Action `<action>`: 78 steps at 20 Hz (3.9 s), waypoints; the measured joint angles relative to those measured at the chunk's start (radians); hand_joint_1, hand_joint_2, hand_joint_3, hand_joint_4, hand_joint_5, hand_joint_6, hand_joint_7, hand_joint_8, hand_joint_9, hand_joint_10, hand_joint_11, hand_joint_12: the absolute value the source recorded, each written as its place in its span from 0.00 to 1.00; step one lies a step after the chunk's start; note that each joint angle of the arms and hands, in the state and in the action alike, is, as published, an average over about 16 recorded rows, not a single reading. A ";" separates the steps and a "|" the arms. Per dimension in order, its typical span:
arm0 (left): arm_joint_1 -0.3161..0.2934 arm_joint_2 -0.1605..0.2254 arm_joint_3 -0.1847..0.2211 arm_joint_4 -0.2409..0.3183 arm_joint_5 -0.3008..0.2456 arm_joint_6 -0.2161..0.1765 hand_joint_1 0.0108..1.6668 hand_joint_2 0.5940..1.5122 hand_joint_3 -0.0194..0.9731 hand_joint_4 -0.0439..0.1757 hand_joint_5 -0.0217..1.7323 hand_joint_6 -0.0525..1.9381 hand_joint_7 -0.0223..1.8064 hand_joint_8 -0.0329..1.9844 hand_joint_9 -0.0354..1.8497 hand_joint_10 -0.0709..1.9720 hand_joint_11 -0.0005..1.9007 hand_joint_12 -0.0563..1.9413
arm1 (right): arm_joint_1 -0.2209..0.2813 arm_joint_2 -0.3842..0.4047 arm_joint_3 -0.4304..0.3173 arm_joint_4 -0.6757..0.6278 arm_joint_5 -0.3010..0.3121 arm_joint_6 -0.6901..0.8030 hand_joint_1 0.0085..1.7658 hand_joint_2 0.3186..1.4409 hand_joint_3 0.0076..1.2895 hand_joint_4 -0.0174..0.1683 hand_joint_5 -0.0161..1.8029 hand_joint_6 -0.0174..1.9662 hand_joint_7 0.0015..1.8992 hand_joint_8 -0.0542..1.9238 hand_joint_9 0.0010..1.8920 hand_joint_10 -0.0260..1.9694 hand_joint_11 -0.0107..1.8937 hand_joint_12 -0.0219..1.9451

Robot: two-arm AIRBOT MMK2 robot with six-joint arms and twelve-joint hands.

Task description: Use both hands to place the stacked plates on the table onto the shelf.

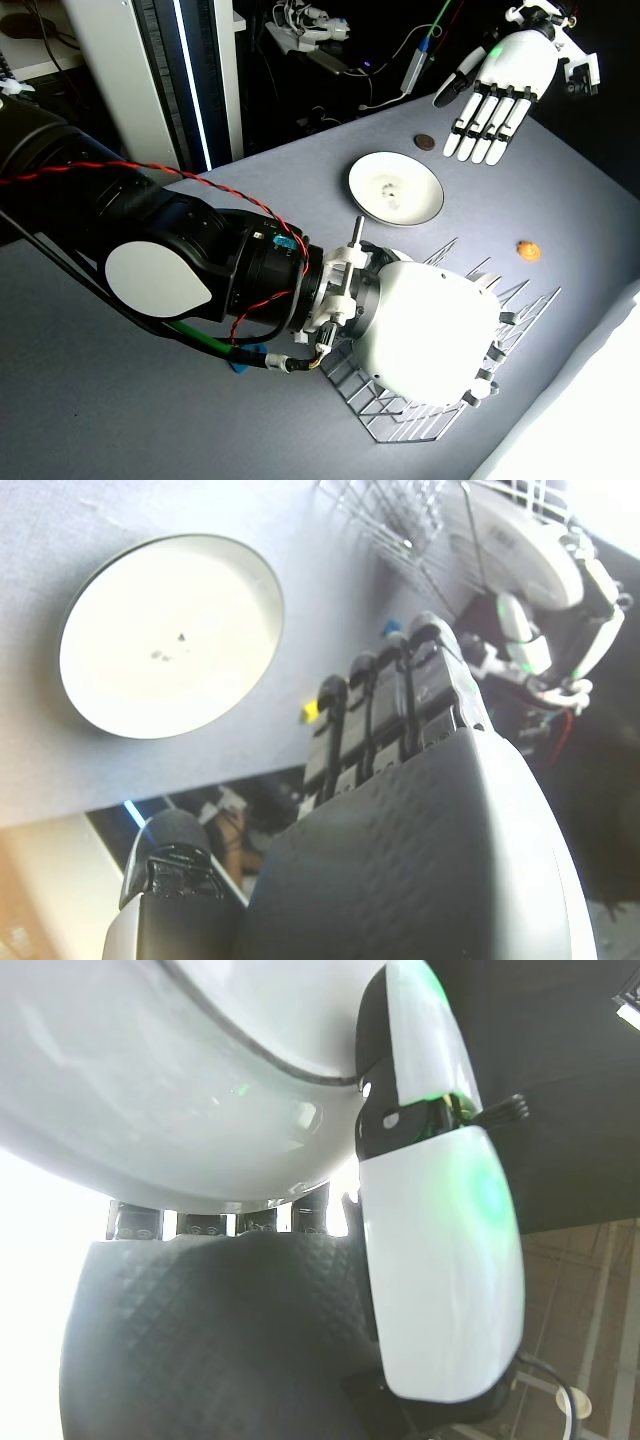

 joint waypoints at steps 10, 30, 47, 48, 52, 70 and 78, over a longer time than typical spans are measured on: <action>0.000 -0.004 -0.003 0.002 -0.009 0.000 0.00 0.58 0.03 0.20 0.07 0.03 0.05 0.02 0.03 0.04 0.01 0.03 | -0.009 0.000 -0.001 0.003 0.010 0.006 0.61 0.65 0.00 0.04 0.45 0.09 0.46 0.04 0.51 0.03 0.24 0.49; -0.003 -0.004 -0.005 0.013 -0.021 0.000 0.00 0.58 0.03 0.20 0.07 0.03 0.05 0.02 0.03 0.04 0.01 0.03 | -0.004 0.025 -0.020 -0.011 0.033 -0.014 0.16 0.75 0.00 0.04 0.43 0.02 0.44 0.03 0.41 0.02 0.20 0.50; -0.006 -0.005 -0.005 0.014 -0.018 0.000 0.00 0.58 0.03 0.20 0.07 0.03 0.04 0.02 0.03 0.04 0.01 0.03 | 0.036 0.090 -0.094 -0.081 0.125 -0.041 0.26 0.72 0.00 0.07 0.33 0.01 0.29 0.03 0.26 0.02 0.06 0.46; -0.006 -0.005 -0.005 0.014 -0.017 0.000 0.00 0.58 0.03 0.20 0.07 0.03 0.04 0.02 0.03 0.04 0.01 0.03 | 0.040 0.099 -0.109 -0.097 0.143 -0.049 0.27 0.72 0.00 0.07 0.32 0.01 0.28 0.03 0.25 0.02 0.06 0.46; -0.008 -0.006 -0.004 0.014 -0.016 0.000 0.00 0.58 0.03 0.20 0.06 0.03 0.04 0.02 0.03 0.04 0.01 0.03 | 0.049 0.142 -0.182 -0.179 0.218 -0.088 0.26 0.69 0.00 0.08 0.28 0.01 0.23 0.03 0.21 0.02 0.03 0.43; 0.221 0.000 -0.056 -0.090 0.140 -0.009 0.00 0.59 0.03 0.20 0.06 0.03 0.03 0.02 0.03 0.04 0.01 0.03 | -0.067 0.314 -0.509 -0.410 0.391 -0.347 0.56 0.49 0.00 0.09 0.02 0.01 0.01 0.03 0.01 0.02 0.02 0.02; 0.332 -0.008 -0.118 -0.192 0.205 -0.010 0.01 0.59 0.03 0.20 0.06 0.03 0.03 0.02 0.03 0.04 0.01 0.03 | -0.088 0.334 -0.528 -0.420 0.363 -0.351 0.69 0.51 0.01 0.09 0.02 0.01 0.01 0.03 0.01 0.02 0.02 0.02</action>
